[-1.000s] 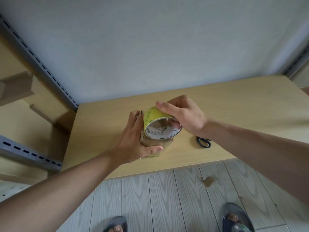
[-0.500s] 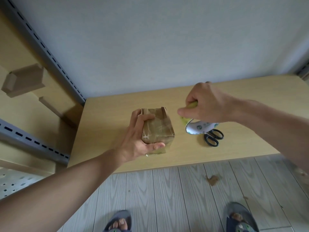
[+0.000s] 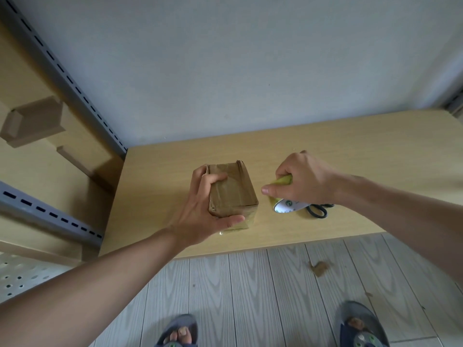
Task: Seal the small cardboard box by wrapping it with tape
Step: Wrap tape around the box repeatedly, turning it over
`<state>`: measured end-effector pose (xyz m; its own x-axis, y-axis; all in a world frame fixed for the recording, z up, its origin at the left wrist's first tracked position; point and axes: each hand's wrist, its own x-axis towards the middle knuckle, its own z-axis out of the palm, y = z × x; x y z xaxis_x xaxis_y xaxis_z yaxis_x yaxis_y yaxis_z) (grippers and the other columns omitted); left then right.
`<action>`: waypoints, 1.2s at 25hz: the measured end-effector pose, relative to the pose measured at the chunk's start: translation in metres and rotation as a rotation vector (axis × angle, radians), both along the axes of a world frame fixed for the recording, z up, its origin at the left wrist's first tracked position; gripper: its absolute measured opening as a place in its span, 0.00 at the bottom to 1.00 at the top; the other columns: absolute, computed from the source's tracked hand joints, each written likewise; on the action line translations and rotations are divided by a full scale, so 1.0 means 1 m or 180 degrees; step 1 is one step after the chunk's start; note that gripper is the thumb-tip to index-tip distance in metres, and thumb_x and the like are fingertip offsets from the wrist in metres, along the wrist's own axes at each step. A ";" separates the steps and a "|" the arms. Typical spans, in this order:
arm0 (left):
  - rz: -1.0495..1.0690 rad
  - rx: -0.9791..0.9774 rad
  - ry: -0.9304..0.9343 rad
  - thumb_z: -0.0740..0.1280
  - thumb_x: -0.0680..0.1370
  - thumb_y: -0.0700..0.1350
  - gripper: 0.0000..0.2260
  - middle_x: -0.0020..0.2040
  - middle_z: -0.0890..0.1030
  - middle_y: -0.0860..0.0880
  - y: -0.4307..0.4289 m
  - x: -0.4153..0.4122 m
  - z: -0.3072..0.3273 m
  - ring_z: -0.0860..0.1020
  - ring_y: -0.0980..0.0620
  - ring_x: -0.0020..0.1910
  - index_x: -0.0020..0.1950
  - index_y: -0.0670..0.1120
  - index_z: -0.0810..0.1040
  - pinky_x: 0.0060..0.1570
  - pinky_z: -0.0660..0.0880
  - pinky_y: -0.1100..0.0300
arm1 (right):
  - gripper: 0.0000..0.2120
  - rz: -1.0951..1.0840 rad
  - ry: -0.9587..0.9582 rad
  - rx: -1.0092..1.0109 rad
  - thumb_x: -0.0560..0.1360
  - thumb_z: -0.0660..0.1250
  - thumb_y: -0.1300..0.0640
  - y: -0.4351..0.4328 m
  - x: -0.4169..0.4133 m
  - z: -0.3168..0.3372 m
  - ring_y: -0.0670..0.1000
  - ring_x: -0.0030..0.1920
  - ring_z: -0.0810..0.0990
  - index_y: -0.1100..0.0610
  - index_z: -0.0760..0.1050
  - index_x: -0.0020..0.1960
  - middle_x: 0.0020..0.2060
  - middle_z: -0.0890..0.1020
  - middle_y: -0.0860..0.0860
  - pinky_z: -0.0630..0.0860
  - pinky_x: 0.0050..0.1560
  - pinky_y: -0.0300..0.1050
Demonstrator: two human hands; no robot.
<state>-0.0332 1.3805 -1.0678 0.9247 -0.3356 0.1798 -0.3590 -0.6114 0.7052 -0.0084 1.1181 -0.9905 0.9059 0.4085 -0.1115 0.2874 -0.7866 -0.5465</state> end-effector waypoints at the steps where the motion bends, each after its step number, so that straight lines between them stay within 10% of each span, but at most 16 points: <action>1: -0.0002 0.0000 -0.0011 0.73 0.62 0.69 0.40 0.61 0.53 0.68 0.000 -0.002 -0.001 0.51 0.79 0.67 0.69 0.60 0.60 0.60 0.58 0.81 | 0.28 -0.0047 0.0065 0.0059 0.73 0.72 0.43 0.002 -0.001 -0.006 0.48 0.23 0.60 0.56 0.63 0.25 0.22 0.64 0.50 0.56 0.25 0.42; 6: -0.0243 0.0581 -0.0476 0.66 0.67 0.76 0.41 0.77 0.58 0.44 0.008 0.004 0.022 0.60 0.47 0.78 0.66 0.46 0.67 0.71 0.68 0.42 | 0.26 -0.0265 0.0297 0.0474 0.74 0.73 0.47 0.018 -0.008 -0.028 0.45 0.21 0.60 0.58 0.66 0.25 0.19 0.65 0.45 0.57 0.23 0.39; 13: -0.0420 0.2826 0.0040 0.72 0.62 0.74 0.49 0.71 0.62 0.42 -0.049 0.016 0.074 0.63 0.39 0.73 0.77 0.59 0.57 0.70 0.64 0.38 | 0.27 -0.0340 0.0364 0.0440 0.73 0.73 0.49 0.024 -0.004 -0.026 0.45 0.20 0.58 0.53 0.61 0.23 0.16 0.59 0.44 0.54 0.24 0.39; 21: -0.0243 0.0194 -0.0069 0.75 0.63 0.66 0.34 0.59 0.70 0.55 -0.013 0.013 0.034 0.72 0.62 0.57 0.63 0.53 0.72 0.54 0.70 0.67 | 0.30 -0.0356 0.0181 0.1650 0.77 0.63 0.42 0.013 0.012 0.010 0.49 0.24 0.69 0.70 0.71 0.34 0.24 0.70 0.51 0.67 0.30 0.42; 30: -0.0646 0.1594 0.0284 0.66 0.65 0.73 0.46 0.79 0.57 0.52 0.036 0.024 0.025 0.51 0.52 0.80 0.77 0.52 0.59 0.77 0.54 0.41 | 0.29 0.0621 0.0968 0.1551 0.76 0.64 0.38 0.059 -0.001 0.002 0.50 0.32 0.76 0.66 0.76 0.38 0.30 0.79 0.55 0.70 0.37 0.47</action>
<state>-0.0090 1.4165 -1.0429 0.8369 -0.5332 -0.1238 -0.4568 -0.8049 0.3788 -0.0095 1.1770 -0.9882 0.7660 0.6330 -0.1121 0.1754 -0.3737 -0.9108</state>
